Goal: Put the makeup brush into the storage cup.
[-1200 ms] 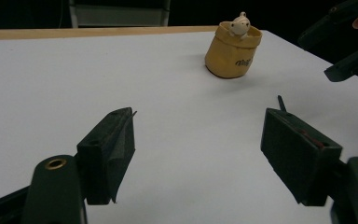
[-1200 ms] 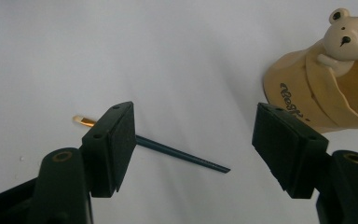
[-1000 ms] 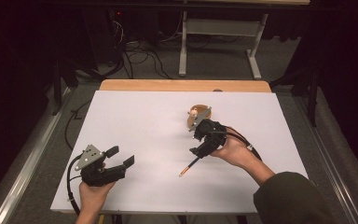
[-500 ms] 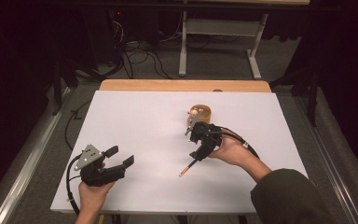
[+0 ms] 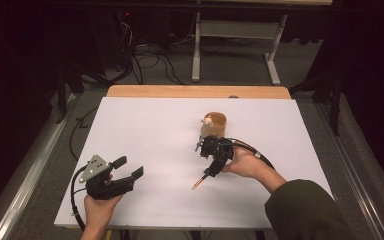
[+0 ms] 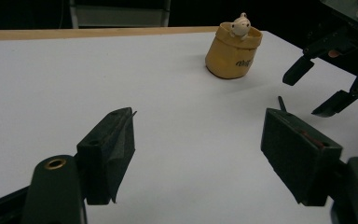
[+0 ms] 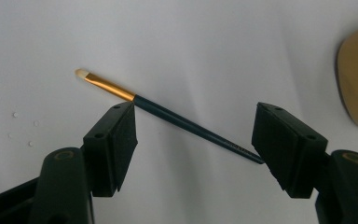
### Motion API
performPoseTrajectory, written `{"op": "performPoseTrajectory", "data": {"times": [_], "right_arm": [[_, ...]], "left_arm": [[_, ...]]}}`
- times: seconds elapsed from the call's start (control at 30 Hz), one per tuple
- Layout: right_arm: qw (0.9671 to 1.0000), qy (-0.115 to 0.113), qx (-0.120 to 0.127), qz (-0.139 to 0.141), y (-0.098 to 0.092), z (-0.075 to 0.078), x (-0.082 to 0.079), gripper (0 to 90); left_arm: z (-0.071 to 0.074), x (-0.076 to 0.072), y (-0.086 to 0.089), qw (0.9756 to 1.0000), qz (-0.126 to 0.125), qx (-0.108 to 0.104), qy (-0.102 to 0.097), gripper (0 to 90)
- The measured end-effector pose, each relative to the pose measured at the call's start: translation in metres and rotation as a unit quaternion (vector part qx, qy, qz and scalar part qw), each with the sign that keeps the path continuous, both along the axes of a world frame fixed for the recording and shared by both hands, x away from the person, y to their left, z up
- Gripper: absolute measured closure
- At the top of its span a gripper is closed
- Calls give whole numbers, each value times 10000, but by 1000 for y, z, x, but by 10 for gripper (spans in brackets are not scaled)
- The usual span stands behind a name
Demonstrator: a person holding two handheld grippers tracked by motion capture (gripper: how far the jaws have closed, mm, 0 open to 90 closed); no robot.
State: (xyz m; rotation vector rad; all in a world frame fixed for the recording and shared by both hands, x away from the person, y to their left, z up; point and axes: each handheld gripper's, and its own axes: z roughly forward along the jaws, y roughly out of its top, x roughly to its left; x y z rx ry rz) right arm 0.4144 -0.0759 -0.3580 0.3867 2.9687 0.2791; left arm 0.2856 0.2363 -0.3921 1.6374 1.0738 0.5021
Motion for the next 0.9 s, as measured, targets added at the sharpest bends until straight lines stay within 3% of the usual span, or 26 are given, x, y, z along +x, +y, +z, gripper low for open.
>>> {"op": "performPoseTrajectory", "data": {"times": [0.2, 0.27, 0.9], "right_arm": [[10000, 78, -42, 44, 3, -10, 0, 331], [9998, 117, -180, 59, 4, -12, 0, 331], [9990, 269, -302, 186, 12, -27, 2, 331]], "left_arm": [[0, 0, 0, 10000, -14, 26, 0, 264], [0, 0, 0, 10000, -3, 4, 1, 265], [0, 0, 0, 10000, -39, 21, 12, 265]]}}
